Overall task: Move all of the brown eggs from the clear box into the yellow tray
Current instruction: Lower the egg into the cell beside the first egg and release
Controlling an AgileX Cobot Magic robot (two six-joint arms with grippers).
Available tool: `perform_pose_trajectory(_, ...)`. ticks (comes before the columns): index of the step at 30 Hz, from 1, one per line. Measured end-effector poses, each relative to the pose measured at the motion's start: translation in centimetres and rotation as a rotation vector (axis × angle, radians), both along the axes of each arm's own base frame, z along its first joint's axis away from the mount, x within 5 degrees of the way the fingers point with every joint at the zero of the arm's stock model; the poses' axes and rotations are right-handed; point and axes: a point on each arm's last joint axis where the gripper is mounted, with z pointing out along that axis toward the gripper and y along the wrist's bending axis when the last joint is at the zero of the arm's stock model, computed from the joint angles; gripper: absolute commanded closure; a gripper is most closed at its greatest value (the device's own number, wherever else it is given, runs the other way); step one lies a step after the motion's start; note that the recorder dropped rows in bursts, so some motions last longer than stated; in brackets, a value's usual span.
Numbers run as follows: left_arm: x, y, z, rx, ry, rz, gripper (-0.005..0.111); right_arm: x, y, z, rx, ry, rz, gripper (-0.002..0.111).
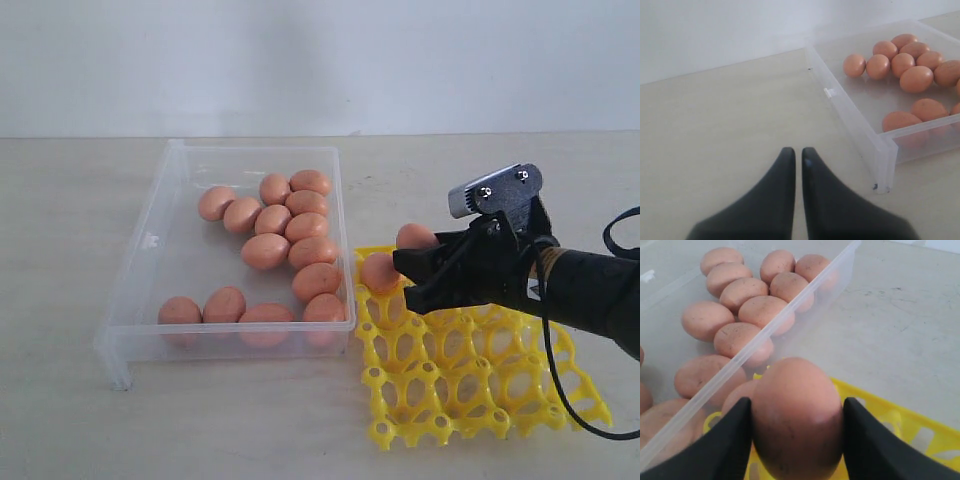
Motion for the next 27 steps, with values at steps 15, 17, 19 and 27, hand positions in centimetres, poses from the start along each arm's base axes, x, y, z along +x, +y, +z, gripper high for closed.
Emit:
perform_pose_trajectory(15, 0.0, 0.0, 0.0, 0.0, 0.0, 0.0, 0.103, 0.0, -0.59, -0.57, -0.042, 0.058, -0.059, 0.09)
perform_pose_trajectory(17, 0.0, 0.0, 0.0, 0.0, 0.0, 0.0, 0.103, 0.0, -0.59, -0.57, -0.048, 0.054, -0.055, 0.08)
perform_pose_trajectory(19, 0.0, 0.0, 0.0, 0.0, 0.0, 0.0, 0.103, 0.0, -0.59, -0.58, -0.049, 0.054, -0.055, 0.073)
perform_pose_trajectory(27, 0.0, 0.0, 0.0, 0.0, 0.0, 0.0, 0.103, -0.01, -0.6, -0.59, -0.082, 0.037, -0.037, 0.07)
